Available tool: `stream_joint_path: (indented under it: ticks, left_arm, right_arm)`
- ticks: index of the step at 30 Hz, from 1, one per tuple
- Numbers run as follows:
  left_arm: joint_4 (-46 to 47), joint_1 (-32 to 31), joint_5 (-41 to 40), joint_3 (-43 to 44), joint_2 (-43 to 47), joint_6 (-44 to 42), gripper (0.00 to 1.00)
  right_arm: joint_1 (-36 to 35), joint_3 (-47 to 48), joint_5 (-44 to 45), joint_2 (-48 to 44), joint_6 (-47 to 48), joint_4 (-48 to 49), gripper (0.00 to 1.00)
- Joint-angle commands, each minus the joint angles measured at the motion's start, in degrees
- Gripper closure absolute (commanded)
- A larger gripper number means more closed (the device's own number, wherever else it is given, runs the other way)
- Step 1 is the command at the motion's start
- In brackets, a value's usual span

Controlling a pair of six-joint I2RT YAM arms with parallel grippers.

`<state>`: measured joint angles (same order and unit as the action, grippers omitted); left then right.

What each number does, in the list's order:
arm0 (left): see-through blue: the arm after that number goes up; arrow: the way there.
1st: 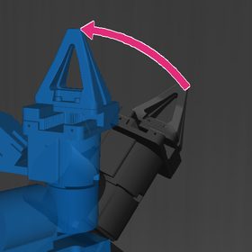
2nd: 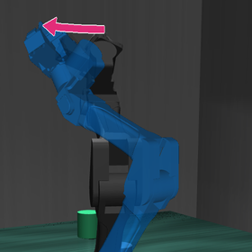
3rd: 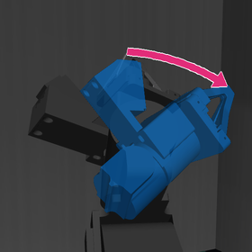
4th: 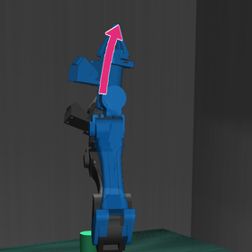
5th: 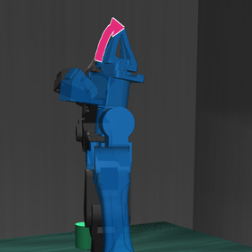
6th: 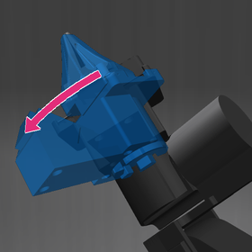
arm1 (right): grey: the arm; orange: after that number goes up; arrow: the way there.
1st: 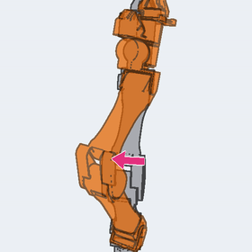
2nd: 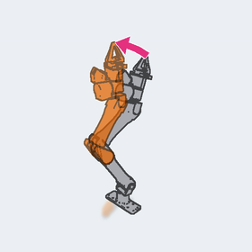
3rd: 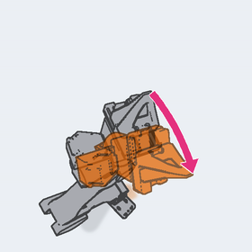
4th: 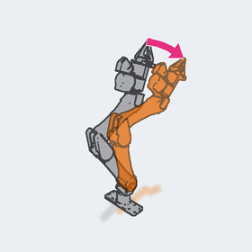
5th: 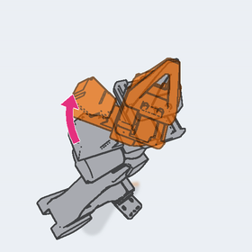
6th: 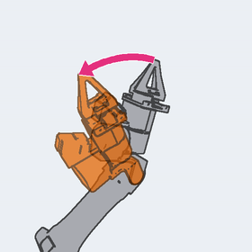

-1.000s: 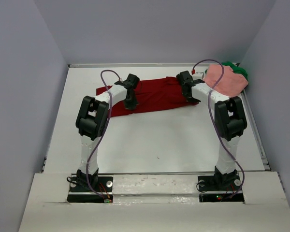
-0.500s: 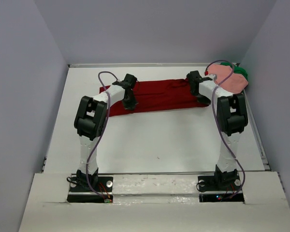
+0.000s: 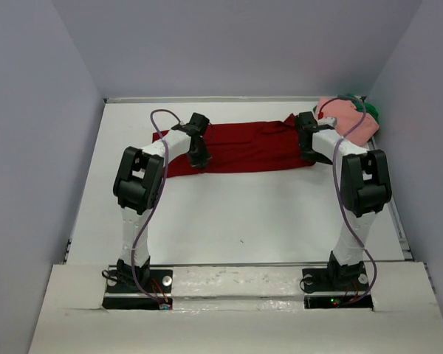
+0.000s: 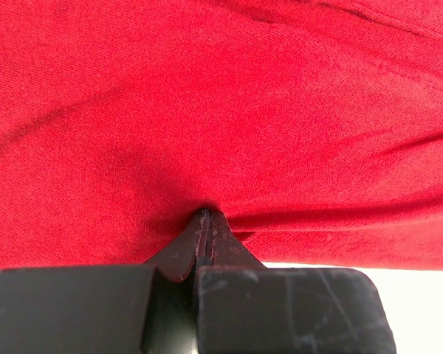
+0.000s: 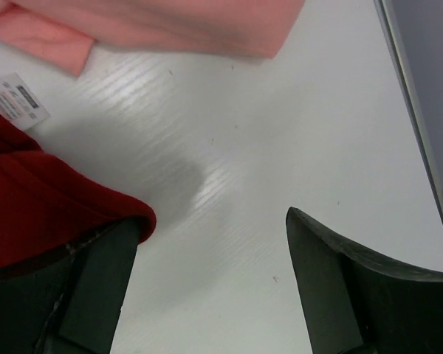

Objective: Fold and stack the t-shirts
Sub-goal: Fold the tshirt

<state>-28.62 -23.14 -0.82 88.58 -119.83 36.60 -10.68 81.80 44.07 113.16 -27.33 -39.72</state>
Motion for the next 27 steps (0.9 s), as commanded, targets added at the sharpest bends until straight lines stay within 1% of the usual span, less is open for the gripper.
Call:
stream_joint_path:
  ticks: [1,3,4,6,8,9,11,13,15,16,17,18,19,20,27]
  left_arm:
    - [-2.84,0.29,-0.85,-1.92,0.12,-1.71,1.00]
    - [-3.11,-0.76,-2.95,-1.48,0.47,-1.97,1.00]
    - [-4.15,-1.21,-5.74,-0.69,0.82,-2.06,1.00]
    - [-5.30,-2.17,-9.18,0.28,1.00,-1.71,1.00]
    - [-6.09,-3.49,-13.65,1.25,1.79,-1.44,1.00]
    - [-6.62,-4.02,-15.34,1.68,2.32,-1.18,1.00]
    - [-7.41,-4.02,-15.70,1.95,2.58,-1.18,1.00]
    - [-7.67,-4.02,-15.79,1.87,3.02,-1.27,1.00]
    - [-7.50,-4.02,-16.23,1.34,3.55,-0.83,1.00]
    - [-7.50,-4.02,-16.58,0.64,4.25,-0.65,1.00]
    - [-7.41,-4.02,-17.63,0.46,4.60,-0.39,1.00]
    - [-7.15,-4.02,-17.90,0.28,4.95,-0.30,1.00]
    - [-6.98,-4.02,-18.51,0.37,5.57,-0.56,1.00]
    - [-7.06,-4.02,-19.04,0.89,5.75,-0.83,1.00]
    - [-9.78,-4.20,-24.66,6.87,7.77,-3.29,1.00]
  right_arm:
    - [-0.13,-0.50,-0.04,-6.72,4.73,7.72,0.16]
    - [-0.83,-0.41,-2.06,-8.91,7.46,9.92,0.21]
    - [-1.71,-0.50,-4.59,-9.80,10.17,12.02,0.27]
    - [-2.50,0.37,-6.62,-10.86,11.06,12.13,0.31]
    - [-3.82,2.48,-11.26,-11.30,12.74,12.22,0.39]
    - [-3.82,3.71,-14.77,-11.30,13.53,12.04,0.39]
    - [-4.35,5.38,-16.03,-10.86,13.54,10.21,0.39]
    - [-4.87,6.70,-15.42,-10.68,13.01,9.14,0.39]
    - [-4.88,7.14,-17.88,-10.60,13.01,8.70,0.40]
    - [-4.88,7.32,-18.67,-10.42,13.09,8.70,0.46]
    - [-4.88,7.41,-19.81,-10.16,13.35,8.79,0.60]
    - [-4.88,8.11,-21.99,-9.03,13.97,8.53,0.95]
    - [-4.88,8.46,-22.97,-8.49,13.71,8.26,1.00]
    - [-4.88,8.64,-26.20,-7.96,13.80,8.17,1.00]
    - [-6.02,8.90,-28.07,-4.62,14.41,8.00,1.00]
